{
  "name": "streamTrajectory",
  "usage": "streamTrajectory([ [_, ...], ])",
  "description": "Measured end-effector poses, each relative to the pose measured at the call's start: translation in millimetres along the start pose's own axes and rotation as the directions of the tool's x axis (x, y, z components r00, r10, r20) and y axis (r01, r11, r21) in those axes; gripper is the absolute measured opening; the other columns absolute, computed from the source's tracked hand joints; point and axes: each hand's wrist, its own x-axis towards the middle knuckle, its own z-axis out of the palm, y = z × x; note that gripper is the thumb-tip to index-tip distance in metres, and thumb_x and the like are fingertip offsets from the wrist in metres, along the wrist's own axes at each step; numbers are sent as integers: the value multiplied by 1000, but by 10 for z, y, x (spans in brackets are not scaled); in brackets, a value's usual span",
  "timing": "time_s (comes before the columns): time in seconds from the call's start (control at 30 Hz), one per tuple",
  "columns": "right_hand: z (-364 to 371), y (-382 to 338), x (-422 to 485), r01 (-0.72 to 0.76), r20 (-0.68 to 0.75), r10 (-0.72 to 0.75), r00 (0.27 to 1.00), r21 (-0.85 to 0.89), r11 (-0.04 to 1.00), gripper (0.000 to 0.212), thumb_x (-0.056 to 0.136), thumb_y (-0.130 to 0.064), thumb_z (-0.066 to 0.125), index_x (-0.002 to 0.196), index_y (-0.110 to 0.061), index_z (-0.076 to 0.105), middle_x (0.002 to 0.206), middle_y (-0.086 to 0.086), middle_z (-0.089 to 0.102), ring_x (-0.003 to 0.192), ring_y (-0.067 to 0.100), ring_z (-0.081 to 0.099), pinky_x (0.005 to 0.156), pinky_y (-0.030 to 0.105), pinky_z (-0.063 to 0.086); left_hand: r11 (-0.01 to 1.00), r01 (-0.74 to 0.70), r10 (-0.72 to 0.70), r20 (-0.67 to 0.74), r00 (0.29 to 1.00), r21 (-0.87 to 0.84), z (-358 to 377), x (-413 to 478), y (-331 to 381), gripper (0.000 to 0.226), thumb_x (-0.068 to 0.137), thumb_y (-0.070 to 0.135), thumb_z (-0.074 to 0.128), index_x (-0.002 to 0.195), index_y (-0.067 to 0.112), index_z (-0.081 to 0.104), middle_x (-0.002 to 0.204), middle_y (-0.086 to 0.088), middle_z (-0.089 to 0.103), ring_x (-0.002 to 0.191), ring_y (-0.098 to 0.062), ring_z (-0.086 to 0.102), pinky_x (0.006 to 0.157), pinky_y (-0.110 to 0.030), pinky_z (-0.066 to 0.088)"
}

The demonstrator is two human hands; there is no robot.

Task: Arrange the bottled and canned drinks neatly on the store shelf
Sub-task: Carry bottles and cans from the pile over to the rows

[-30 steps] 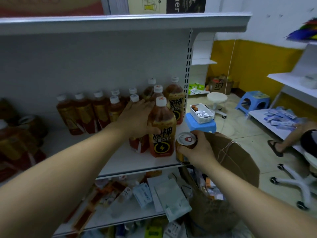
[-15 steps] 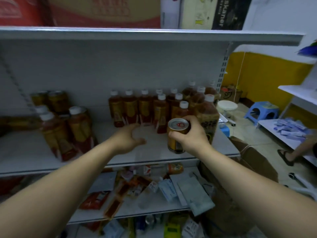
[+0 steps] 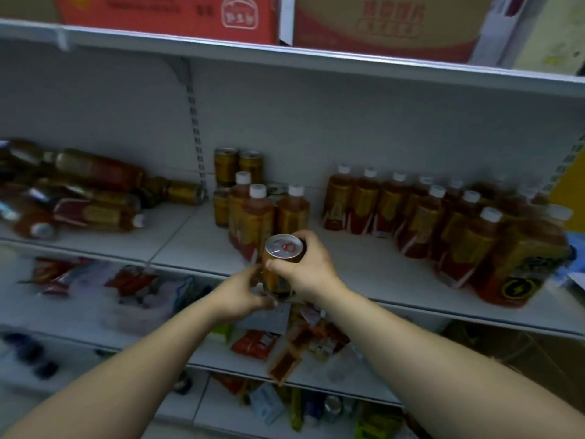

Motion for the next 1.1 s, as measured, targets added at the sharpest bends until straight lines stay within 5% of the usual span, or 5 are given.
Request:
streamTrajectory([
  [0.17,578,-157,242,48,95,-45,994,-21,999,47,69,-26,82,101,-32,48,92,-15,58,88,6,58,74,22,46,982,115,-100,-101,990,152,-534,32,-524,72,71,31,77,135,23,44,135,3,53,113,-13,56,90,-27,48],
  [0.43,1322,-221,840,106,185,-105,977,4,994,43,71,-22,77,104,-27,51,101,-6,59,95,13,57,78,26,46,856,274,-156,-287,945,438,-1310,406,-1142,77,78,40,71,144,17,36,150,-6,36,135,-23,35,109,-33,31],
  [0.6,1605,-129,1137,38,177,-28,984,-52,998,37,80,-22,74,108,-25,51,93,-16,50,95,10,50,79,24,39,759,266,-184,-196,963,594,-1610,664,-1470,88,80,64,56,150,26,18,159,-2,13,146,-22,11,117,-46,14],
  [0.77,1892,-130,1419,-19,44,25,999,-147,989,53,82,-31,73,128,-20,49,124,0,54,117,19,51,98,37,43,722,191,-201,-63,978,665,-1833,864,-1786,93,77,80,37,150,36,-1,159,5,-11,146,-21,-11,113,-59,-2],
  [1.1,1749,-614,1413,48,-60,-85,995,-461,886,69,87,-37,67,144,-18,34,146,3,40,134,22,38,105,29,32,860,37,-32,-19,999,509,-1965,1029,-1571,92,78,65,57,150,26,15,158,-2,14,144,-26,14,114,-54,17],
])
